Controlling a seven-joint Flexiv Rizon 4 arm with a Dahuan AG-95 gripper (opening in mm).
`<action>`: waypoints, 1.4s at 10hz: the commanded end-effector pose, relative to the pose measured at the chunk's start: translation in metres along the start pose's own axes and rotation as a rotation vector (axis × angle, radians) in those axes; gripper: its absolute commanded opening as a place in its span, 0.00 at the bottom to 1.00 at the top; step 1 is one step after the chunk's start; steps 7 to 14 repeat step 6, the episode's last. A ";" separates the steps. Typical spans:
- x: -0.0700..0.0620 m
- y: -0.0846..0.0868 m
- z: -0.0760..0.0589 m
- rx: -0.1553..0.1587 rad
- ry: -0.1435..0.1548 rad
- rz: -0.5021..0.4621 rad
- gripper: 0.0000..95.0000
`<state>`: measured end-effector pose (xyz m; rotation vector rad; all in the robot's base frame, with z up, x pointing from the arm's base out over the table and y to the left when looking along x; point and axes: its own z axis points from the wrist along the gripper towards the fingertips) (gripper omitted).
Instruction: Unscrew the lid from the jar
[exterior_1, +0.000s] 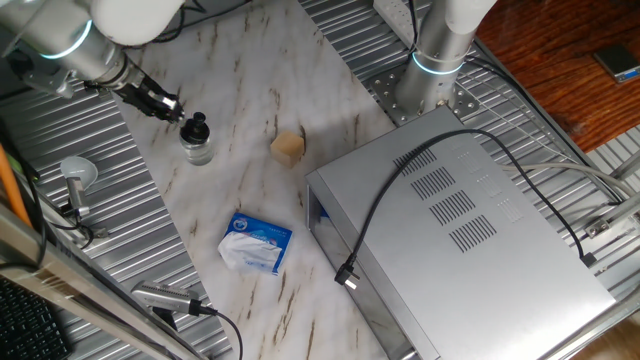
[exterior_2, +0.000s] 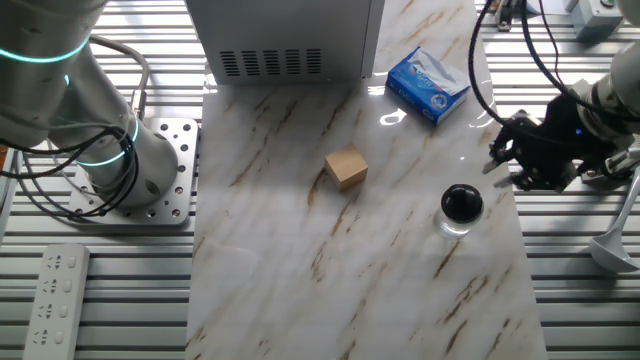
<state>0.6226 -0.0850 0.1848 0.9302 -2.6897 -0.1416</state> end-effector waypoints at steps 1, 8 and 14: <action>0.006 0.011 -0.010 0.038 -0.039 0.027 0.00; 0.014 0.023 -0.018 0.053 -0.059 0.032 0.00; 0.014 0.023 -0.018 0.053 -0.059 0.032 0.00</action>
